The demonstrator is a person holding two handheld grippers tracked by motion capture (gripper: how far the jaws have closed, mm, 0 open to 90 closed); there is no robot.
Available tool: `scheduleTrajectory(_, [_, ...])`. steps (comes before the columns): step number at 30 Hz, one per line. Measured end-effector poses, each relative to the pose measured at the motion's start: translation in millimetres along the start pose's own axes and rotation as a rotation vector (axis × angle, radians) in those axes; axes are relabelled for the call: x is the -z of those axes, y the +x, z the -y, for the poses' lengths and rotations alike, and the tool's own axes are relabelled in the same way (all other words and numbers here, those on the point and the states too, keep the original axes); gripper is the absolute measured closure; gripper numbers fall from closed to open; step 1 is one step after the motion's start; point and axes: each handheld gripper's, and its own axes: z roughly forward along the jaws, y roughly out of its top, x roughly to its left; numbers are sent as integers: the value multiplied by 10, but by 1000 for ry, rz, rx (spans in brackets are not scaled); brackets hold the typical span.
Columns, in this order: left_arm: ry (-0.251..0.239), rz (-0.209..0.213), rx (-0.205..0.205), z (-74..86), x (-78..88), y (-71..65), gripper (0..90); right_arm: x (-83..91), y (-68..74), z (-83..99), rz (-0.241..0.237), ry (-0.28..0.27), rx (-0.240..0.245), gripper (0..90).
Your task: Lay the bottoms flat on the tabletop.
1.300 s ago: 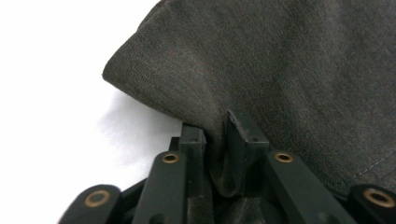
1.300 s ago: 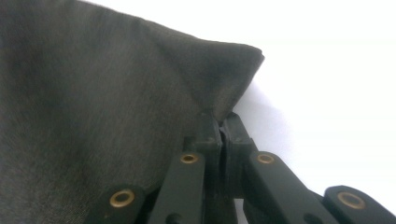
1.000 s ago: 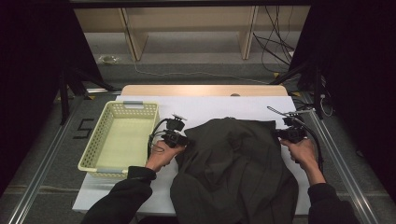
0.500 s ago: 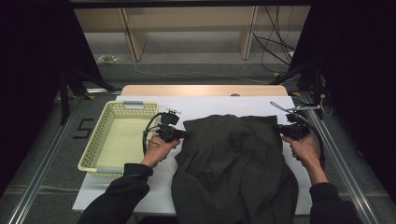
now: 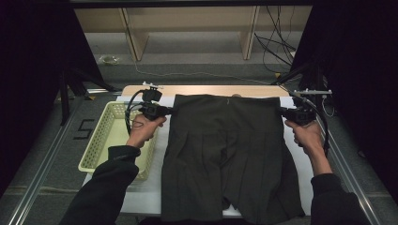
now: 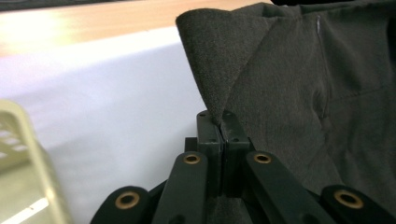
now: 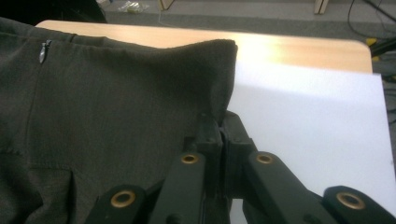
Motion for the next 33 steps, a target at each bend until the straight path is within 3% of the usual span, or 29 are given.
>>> scheduleTrajectory(9, [-30,-35,29,-218,1,139,885,-36,98,-205,13,-29,5,885])
scheduleTrajectory(13, [-57,-13,51,-244,-49,93,884,50,60,-375,29,-56,-13,885])
scheduleTrajectory(18, [-62,10,39,-262,-115,-1,884,135,-8,-551,79,-80,-31,885])
scheduleTrajectory(22, [-68,-11,31,-311,-82,13,884,84,9,-524,91,-63,-19,884])
scheduleTrajectory(30, [-102,-65,25,-523,134,91,885,-47,97,-436,55,-57,-18,883])
scheduleTrajectory(33, [-95,-71,31,-531,117,93,884,-72,139,-447,58,-60,-6,884])
